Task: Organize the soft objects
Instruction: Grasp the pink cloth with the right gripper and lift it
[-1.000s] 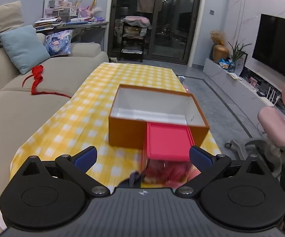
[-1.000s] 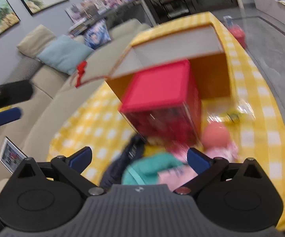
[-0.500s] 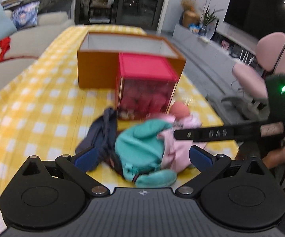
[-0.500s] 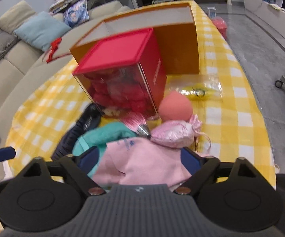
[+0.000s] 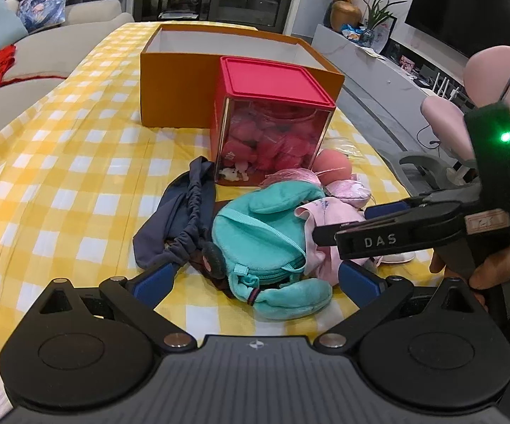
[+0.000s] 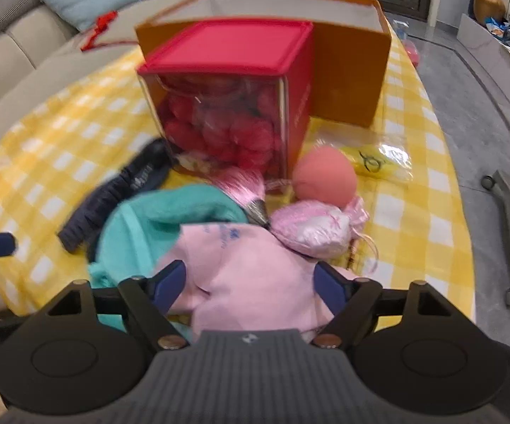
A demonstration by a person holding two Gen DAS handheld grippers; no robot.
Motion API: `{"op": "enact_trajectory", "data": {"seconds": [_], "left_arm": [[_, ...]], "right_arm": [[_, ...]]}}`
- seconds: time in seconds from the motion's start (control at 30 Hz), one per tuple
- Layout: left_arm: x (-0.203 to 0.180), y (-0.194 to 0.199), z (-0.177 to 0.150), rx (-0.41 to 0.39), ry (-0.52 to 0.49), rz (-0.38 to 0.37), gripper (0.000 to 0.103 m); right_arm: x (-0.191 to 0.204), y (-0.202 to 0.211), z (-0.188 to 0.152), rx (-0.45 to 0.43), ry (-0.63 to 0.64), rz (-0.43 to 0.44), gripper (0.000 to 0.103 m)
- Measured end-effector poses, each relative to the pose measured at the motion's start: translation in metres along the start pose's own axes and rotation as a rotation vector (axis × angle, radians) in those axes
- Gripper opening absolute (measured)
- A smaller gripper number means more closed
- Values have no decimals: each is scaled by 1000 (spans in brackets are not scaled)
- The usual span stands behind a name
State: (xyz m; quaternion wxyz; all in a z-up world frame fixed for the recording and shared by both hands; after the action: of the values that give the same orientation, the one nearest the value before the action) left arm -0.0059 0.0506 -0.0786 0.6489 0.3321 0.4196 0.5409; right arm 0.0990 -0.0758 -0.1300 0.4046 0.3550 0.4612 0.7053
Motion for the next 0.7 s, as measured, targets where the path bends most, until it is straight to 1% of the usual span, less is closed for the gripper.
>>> {"op": "enact_trajectory", "data": {"seconds": [0.03, 0.07, 0.1, 0.13, 0.2, 0.23, 0.3, 0.37, 0.4, 0.47, 0.57, 0.7], "left_arm": [[1, -1, 0, 2, 5, -5, 103], [2, -1, 0, 5, 10, -10, 103], [2, -1, 0, 7, 15, -12, 103], [3, -1, 0, 7, 17, -12, 103], [3, -1, 1, 6, 16, -6, 103], [3, -1, 1, 7, 15, -1, 103], [3, -2, 0, 8, 17, 12, 103], [4, -2, 0, 10, 13, 20, 103], [4, -3, -1, 14, 12, 23, 103], [4, -4, -1, 19, 13, 30, 103], [4, -5, -1, 25, 12, 36, 103], [5, -6, -1, 30, 19, 36, 103]], "right_arm": [[-1, -4, 0, 14, -2, -14, 67], [-3, -6, 0, 19, -11, -16, 58], [-5, -6, 0, 15, -26, -25, 51], [-8, -4, 1, 12, -36, -37, 49], [-13, 0, 2, 5, -65, -18, 37], [-15, 2, 2, -1, -74, -11, 33], [-14, 9, 3, -12, -62, -12, 19], [-12, 16, 4, -23, -44, -25, 13], [-12, 20, 4, -27, -41, -27, 7], [-15, 28, 5, -32, -51, -5, 2], [-23, 36, 6, -43, -85, 46, 0], [-41, 51, 8, -98, -187, 169, 0]]}}
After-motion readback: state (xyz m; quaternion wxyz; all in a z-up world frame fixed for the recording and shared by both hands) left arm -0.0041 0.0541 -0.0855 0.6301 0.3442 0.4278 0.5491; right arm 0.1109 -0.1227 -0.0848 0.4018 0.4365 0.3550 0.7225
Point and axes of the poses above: each gripper's, at about its wrist camera, not at the fingertips, and y roughly against the way its jaws point, x to its left, z to its top, the point moved 3 cm from there along -y, roughly the way its jaws point, and after that the axes turned 14 degrees about x, right-handed, at the moved point
